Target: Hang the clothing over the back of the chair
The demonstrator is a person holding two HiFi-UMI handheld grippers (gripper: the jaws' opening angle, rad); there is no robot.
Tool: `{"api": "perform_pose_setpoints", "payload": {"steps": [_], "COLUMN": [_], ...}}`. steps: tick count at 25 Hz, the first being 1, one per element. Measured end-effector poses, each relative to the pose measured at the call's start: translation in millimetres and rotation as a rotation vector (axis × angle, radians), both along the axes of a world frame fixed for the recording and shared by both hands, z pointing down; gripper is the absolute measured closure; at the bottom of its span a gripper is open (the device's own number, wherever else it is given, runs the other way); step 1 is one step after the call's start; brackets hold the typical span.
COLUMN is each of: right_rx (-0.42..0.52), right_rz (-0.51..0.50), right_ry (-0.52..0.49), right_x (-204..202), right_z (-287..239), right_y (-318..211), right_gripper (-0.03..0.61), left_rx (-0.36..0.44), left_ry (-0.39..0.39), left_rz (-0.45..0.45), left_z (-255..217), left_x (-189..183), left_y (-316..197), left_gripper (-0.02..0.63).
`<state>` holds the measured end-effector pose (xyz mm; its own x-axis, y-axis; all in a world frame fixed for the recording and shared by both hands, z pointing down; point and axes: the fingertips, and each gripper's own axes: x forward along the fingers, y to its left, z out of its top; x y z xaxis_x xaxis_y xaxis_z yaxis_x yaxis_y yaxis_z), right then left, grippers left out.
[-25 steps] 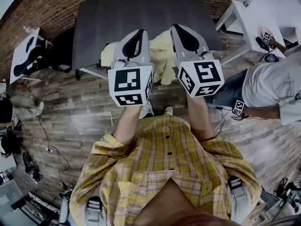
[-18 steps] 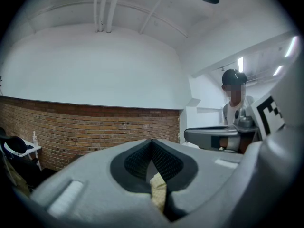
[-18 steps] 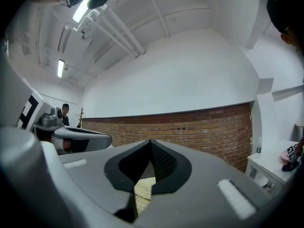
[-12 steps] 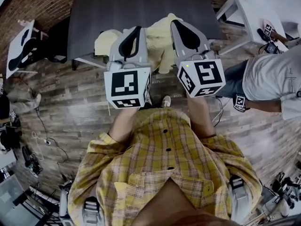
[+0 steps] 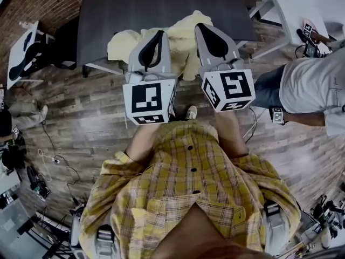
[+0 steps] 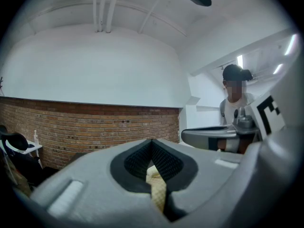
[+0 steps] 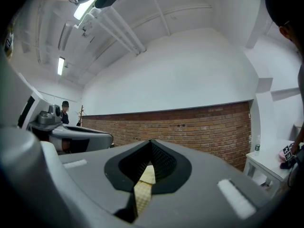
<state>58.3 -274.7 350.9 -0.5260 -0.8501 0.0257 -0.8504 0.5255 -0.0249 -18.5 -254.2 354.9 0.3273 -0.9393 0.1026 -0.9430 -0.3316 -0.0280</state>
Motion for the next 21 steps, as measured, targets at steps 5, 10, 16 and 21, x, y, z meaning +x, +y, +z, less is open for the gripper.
{"api": "perform_pose_setpoints", "payload": {"steps": [5,10,16,21], "right_rx": [0.002,0.007,0.012,0.018], "right_rz": [0.006,0.01,0.018,0.018], "right_ry": [-0.005,-0.01,-0.015,-0.013], "right_x": [-0.7,-4.6,0.8,3.4], "right_z": [3.1,1.3,0.9,2.5], "right_y": [-2.5,-3.4,-6.2,-9.9], "right_gripper": [0.572,0.572,0.572,0.572], "left_rx": [0.0,-0.003,0.003,0.011], "left_ry": [-0.012,-0.008,-0.004,0.001], "left_rz": [0.004,0.012,0.02,0.022], "left_z": [6.1,4.8,2.8,2.9], "left_x": [2.0,1.4,5.6,8.1], "left_y": [-2.3,-4.7,-7.4,-11.3], "left_gripper": [0.612,0.612,0.612,0.612]}}
